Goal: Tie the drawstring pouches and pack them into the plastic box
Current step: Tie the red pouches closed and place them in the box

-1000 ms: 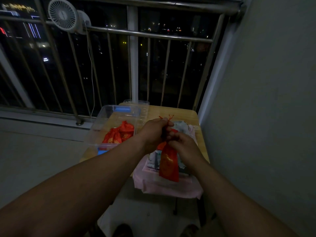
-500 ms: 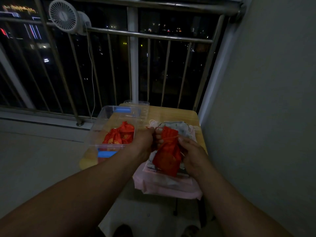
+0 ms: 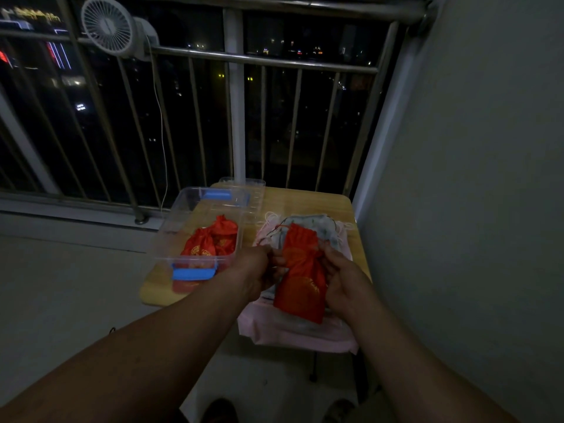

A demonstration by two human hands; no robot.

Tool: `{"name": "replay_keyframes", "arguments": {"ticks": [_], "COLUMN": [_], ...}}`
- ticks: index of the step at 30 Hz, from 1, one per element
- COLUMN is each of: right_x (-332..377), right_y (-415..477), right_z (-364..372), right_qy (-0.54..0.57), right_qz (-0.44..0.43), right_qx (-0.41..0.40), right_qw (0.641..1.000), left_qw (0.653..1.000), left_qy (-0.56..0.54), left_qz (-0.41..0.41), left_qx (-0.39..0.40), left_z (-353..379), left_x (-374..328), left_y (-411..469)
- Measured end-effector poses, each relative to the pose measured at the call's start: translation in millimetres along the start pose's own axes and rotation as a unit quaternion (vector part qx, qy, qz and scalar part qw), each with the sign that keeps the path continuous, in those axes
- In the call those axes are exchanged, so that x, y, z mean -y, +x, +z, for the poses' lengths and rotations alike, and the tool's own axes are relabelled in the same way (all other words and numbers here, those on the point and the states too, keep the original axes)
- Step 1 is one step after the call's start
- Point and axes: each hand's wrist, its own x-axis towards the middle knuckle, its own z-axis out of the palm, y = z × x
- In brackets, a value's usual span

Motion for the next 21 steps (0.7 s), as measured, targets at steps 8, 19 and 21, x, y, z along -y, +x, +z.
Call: {"name": "replay_keyframes", "arguments": {"ticks": [8,19,21], "right_x": [-6,-10,-13], "right_y": [2,-2,-1], "right_z": [-6,5,7], "right_qy": [-0.058,-0.247,-0.269], "right_qz": [0.045,0.068,0.059], "right_qx": [0.040,0.123,0.125], "right_qw": [0.996,0.959,0.953], "left_qw": [0.999,0.931,0.930], "left_qy": [0.016,0.260,0.260], "left_qz": [0.036,0.205,0.201], "left_qx": [0.037,0.153,0.164], "left_z": [-5,15,18], "left_x": [-1,-39,-38], "left_y": [4,-18,-17]}}
